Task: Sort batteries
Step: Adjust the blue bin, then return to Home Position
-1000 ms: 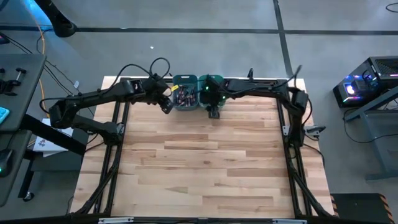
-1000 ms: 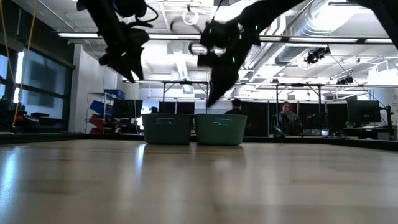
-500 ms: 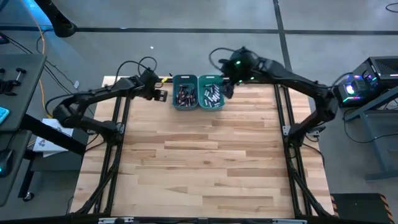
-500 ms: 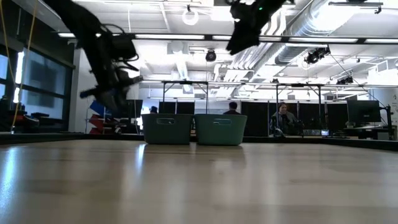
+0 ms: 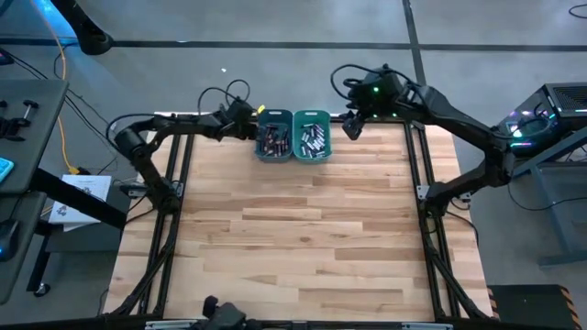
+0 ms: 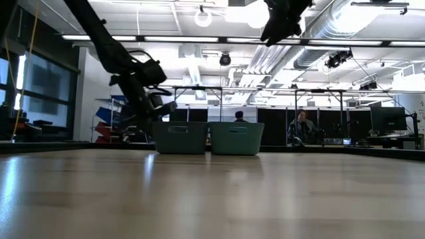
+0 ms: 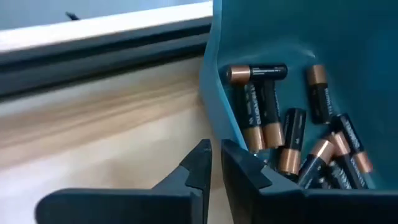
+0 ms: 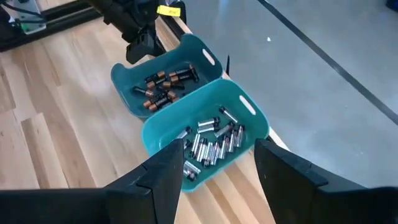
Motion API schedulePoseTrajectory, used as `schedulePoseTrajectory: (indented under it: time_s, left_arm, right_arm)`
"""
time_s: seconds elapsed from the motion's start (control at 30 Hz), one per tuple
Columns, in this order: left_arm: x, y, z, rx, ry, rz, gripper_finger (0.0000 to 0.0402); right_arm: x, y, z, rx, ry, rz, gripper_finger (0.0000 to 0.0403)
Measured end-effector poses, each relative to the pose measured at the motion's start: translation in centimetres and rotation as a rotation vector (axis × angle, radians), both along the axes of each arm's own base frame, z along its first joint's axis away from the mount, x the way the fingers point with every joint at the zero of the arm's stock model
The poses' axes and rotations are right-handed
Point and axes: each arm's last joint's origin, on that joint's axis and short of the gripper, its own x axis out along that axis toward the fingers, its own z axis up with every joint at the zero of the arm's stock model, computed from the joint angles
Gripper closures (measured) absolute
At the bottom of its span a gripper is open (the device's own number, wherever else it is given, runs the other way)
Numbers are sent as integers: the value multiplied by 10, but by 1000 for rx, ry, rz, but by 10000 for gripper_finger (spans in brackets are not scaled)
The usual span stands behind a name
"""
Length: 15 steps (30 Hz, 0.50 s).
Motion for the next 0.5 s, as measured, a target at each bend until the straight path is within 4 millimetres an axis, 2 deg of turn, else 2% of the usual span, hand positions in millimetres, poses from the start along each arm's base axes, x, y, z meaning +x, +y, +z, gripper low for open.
schedulePoseTrajectory:
  time_s: [0.1, 0.23, 0.5]
  left_arm:
    - [11, 4, 3, 16, 2, -42, 378]
    - [16, 7, 16, 52, 17, -65, 386]
    - [-5, 5, 55, 118, 65, -52, 390]
  right_arm:
    - [-7, 3, 2, 12, 11, -20, 212]
    - [-14, 7, 4, 23, 25, -22, 212]
    - [-32, 10, 6, 70, 25, 53, 215]
